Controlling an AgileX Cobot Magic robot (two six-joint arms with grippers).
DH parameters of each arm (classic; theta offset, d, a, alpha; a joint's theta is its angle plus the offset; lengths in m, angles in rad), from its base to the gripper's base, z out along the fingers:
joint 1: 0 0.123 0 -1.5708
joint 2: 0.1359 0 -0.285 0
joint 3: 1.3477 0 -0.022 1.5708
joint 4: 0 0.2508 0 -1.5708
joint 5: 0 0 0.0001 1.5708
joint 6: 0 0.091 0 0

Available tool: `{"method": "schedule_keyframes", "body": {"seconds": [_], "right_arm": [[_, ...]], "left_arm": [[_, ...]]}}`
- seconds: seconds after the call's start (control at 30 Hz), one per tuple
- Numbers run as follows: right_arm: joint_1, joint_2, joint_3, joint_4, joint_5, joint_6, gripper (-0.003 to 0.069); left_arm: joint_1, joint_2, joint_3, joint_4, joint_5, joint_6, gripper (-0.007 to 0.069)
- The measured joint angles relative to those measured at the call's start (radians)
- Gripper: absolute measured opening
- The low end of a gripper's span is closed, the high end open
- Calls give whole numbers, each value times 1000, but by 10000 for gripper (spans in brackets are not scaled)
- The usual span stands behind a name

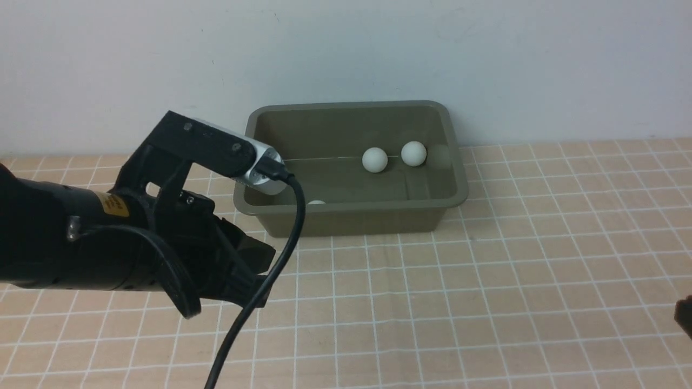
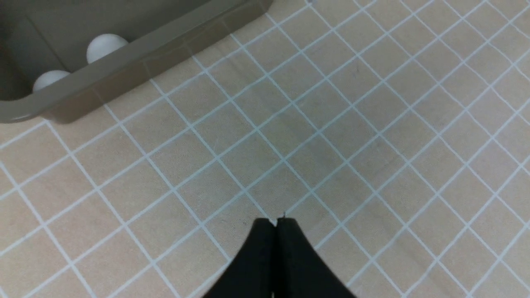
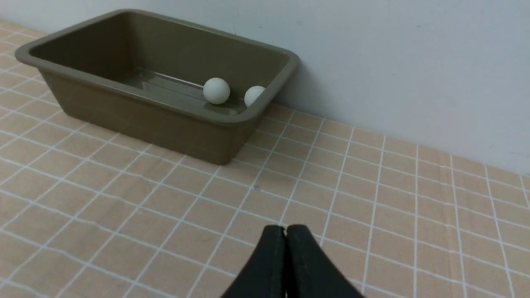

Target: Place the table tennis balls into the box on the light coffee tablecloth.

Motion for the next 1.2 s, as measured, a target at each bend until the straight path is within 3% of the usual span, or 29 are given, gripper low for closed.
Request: {"method": "schedule_keyframes", "body": {"seconds": [0.4,0.7,0.97,1.2], "right_arm": [[0,-1,5,-2,59,0,-18],[0,-1,6,-2,80,0,-18],[0,-1,6,-2,82,0,-18],[0,-1,7,-2,95,0,-18]], "left_arm": [[0,0,0,-136,-152,0,-69],[0,0,0,-227,-53,0,-69],[8,-9,0,-209,-121,30,-69],[204,-221,14,-169,-177,171,-69]]}}
